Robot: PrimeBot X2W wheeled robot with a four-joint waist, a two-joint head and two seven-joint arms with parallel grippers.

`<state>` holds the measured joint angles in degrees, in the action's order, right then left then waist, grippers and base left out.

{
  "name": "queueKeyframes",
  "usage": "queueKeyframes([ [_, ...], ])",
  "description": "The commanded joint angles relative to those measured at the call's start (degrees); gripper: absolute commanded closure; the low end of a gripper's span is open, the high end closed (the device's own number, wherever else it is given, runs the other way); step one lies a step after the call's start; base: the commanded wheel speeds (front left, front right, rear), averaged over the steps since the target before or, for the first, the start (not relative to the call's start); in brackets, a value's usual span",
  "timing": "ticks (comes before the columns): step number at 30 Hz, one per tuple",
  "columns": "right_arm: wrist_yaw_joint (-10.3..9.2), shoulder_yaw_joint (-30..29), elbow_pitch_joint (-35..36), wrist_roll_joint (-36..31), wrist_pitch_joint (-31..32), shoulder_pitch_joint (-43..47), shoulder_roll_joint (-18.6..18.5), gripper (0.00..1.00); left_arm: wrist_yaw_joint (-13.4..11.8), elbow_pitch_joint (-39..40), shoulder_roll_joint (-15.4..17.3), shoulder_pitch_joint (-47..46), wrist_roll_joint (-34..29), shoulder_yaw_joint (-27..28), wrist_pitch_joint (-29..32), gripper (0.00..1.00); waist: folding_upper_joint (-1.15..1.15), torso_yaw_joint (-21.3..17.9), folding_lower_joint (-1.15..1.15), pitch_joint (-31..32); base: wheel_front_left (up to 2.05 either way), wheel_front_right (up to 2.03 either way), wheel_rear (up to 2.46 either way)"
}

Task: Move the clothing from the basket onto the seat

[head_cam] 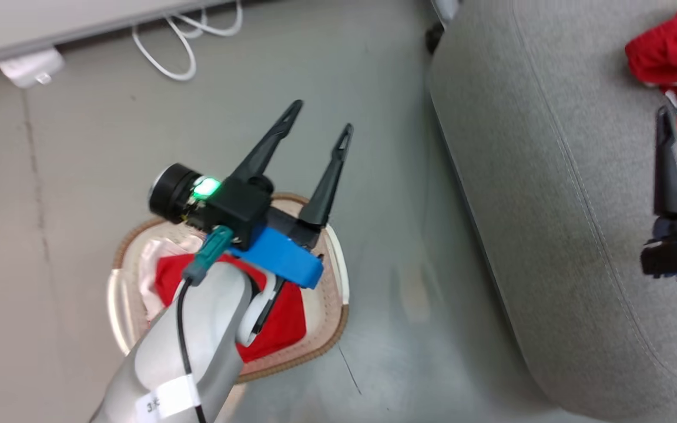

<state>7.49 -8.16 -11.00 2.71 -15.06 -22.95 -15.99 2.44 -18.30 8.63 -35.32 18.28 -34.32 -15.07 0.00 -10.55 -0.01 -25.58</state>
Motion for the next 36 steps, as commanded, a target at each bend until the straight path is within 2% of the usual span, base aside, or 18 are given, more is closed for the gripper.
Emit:
queueKeyframes([
  [1,0.01,0.8,0.7,-0.1,-0.2,1.4,0.5,0.0,-0.2,0.6,-0.3,1.7,-0.7,1.5,-0.1,0.0,0.0,3.0,0.01,4.0,0.0,0.0,0.0],
  [9,0.01,4.6,3.7,0.0,-0.2,5.6,3.1,0.0,-0.2,4.3,-2.4,9.8,-4.5,12.3,-0.1,0.0,0.0,7.9,0.01,9.6,0.0,0.0,0.0],
  [20,0.01,4.7,5.7,-0.4,-0.2,13.4,7.3,0.0,1.5,6.9,-4.4,21.2,-8.2,23.6,-0.1,0.0,0.0,12.5,0.01,16.4,0.0,0.0,0.0],
  [29,0.01,4.2,3.6,0.8,-0.2,18.6,9.3,0.0,2.7,7.0,-5.4,27.6,-9.6,29.0,-0.2,0.0,0.0,13.7,0.01,20.6,0.0,0.0,0.0],
  [36,0.01,3.6,2.0,1.3,-0.2,21.6,10.6,0.0,3.6,6.2,-5.7,30.7,-10.1,30.6,-0.1,0.0,0.0,14.7,0.01,23.2,0.0,0.0,0.0],
])
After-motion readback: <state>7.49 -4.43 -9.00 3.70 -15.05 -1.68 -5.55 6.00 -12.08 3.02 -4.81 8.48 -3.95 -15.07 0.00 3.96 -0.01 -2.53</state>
